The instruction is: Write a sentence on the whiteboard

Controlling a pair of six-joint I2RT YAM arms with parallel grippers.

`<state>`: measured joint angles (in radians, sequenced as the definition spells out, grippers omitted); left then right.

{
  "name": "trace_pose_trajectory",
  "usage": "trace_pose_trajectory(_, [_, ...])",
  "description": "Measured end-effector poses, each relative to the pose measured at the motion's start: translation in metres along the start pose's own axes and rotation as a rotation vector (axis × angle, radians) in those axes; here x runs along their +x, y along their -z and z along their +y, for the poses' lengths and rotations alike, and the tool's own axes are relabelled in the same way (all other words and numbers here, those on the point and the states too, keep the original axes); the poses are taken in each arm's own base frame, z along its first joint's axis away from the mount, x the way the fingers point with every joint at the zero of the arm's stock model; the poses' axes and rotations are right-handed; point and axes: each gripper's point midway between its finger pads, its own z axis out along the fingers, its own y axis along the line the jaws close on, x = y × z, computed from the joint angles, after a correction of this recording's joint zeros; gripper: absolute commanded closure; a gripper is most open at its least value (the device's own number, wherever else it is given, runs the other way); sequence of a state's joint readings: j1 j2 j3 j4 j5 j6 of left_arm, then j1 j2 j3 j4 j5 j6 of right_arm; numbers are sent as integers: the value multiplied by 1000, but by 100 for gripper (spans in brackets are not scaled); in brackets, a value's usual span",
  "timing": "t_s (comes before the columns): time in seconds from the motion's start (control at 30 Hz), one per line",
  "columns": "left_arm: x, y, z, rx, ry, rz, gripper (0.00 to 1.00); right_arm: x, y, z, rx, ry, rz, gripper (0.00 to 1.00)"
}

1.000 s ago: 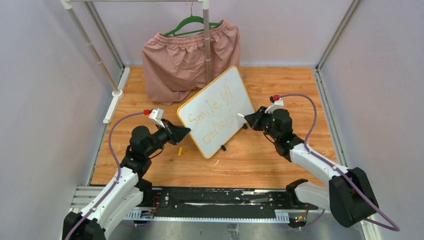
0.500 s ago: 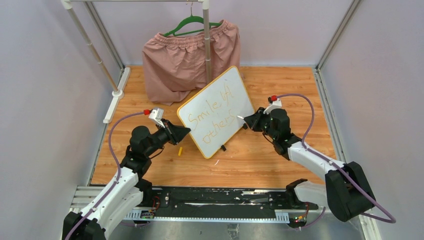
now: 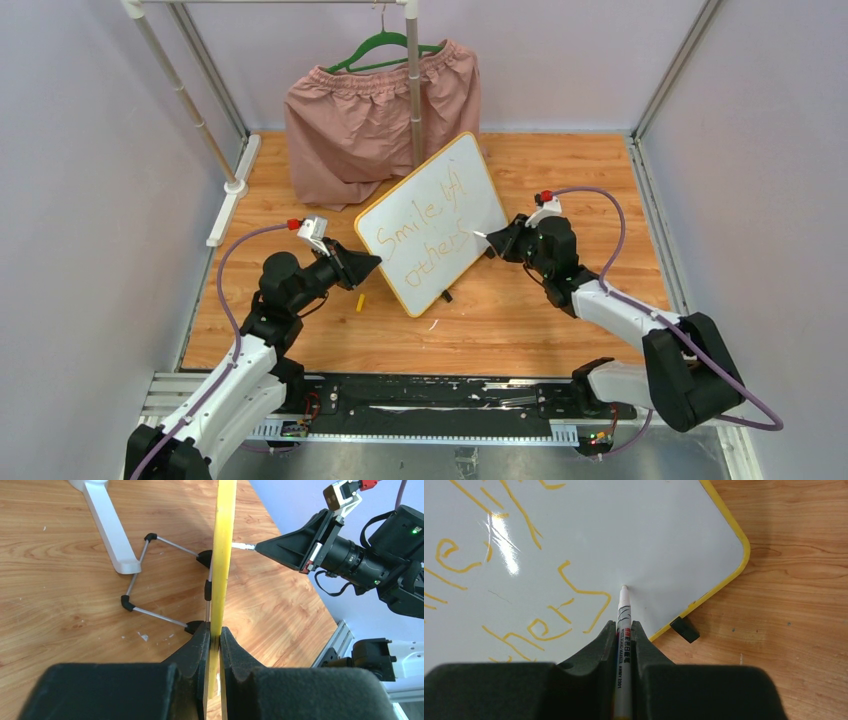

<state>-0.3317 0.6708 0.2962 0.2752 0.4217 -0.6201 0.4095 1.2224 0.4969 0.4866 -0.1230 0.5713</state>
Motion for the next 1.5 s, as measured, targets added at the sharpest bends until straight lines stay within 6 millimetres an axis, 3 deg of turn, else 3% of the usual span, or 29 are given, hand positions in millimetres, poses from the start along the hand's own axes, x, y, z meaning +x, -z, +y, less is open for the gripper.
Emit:
trace_pose_trajectory(1.17, [-1, 1, -2, 7, -2, -2, 100, -3, 5, 3, -6, -10, -4, 100])
trace_pose_trajectory(1.4, [-1, 1, -2, 6, 4, -4, 86, -15, 21, 13, -24, -5, -32, 100])
trace_pose_trajectory(1.5, [-1, 1, -2, 6, 8, -5, 75, -19, 30, 16, -30, -2, -38, 100])
